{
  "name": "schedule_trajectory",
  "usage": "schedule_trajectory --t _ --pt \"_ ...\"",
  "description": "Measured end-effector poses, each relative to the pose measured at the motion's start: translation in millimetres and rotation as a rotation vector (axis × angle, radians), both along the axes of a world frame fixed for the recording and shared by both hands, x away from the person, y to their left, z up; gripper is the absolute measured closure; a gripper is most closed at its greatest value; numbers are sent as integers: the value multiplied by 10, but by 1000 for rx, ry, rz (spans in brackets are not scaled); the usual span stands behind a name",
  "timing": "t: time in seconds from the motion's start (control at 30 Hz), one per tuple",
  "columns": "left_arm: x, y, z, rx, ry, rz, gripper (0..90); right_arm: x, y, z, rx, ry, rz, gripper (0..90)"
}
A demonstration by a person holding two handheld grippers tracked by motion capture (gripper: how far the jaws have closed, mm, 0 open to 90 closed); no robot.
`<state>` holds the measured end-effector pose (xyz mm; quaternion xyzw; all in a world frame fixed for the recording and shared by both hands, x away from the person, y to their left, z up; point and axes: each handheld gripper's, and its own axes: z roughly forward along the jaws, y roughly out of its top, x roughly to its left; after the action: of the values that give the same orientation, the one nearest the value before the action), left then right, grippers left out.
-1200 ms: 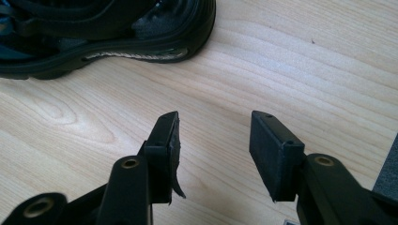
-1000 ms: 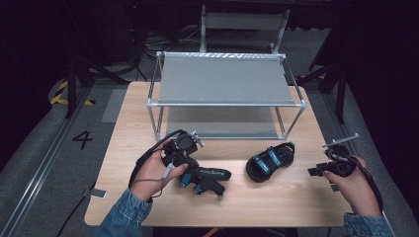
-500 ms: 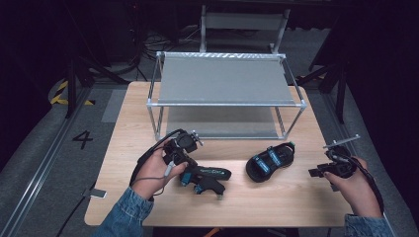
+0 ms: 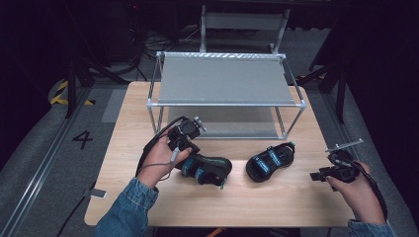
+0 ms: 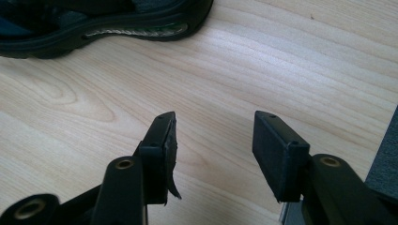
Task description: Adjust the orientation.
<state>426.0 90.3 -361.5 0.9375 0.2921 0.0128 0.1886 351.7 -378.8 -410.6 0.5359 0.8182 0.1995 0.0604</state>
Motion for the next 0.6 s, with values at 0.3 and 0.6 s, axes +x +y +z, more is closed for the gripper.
schedule_trajectory --t 0.3,0.6 --pt "215 -77 -148 17 -29 30 772 -116 -44 -39 -12 5 -5 496" --pt "376 -110 -315 64 -46 54 763 -173 -65 -60 -21 6 -11 495"
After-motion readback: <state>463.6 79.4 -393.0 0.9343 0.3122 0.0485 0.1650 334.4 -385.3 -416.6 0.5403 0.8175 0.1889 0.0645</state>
